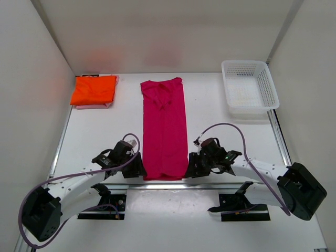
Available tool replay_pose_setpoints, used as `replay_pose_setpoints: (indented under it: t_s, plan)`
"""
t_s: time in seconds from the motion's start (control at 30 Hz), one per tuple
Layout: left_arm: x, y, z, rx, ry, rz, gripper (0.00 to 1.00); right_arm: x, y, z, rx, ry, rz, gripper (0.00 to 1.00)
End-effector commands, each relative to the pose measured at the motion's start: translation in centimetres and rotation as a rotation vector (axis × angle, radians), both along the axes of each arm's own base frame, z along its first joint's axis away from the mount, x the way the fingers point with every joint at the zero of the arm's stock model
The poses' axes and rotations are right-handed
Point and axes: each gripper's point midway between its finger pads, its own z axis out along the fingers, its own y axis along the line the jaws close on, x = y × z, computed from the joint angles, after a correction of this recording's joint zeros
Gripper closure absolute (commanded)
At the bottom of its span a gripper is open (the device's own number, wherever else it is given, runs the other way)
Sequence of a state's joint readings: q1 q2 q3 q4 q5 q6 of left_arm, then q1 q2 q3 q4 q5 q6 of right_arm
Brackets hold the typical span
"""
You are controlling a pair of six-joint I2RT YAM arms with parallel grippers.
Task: Fold and stack the t-shirts
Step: Grab the bottom of the folded rectangular tshirt with both arms
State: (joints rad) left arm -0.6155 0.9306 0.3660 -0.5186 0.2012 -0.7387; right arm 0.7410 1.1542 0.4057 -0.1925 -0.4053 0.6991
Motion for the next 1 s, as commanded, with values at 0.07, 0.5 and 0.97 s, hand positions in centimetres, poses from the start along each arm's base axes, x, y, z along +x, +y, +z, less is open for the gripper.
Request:
replay_pose_setpoints:
  t_s: [0.07,0.5,0.97]
  plan:
    - [1.1,-1.0,0.3,-0.045,-0.041,0.023,0.40,0.3,0.7,-0.6,0.009,0.009,-0.008,0.56]
    - [1.2,-1.7,-0.1,-0.115,-0.039,0.033,0.68,1.1,1.2,-1.5,0.009,0.030,0.005,0.68]
    - [-0.1,-0.6,0.2,-0.057,0.003,0.005,0.41,1.0,1.6,-1.3,0.012,0.038,0.026,0.75]
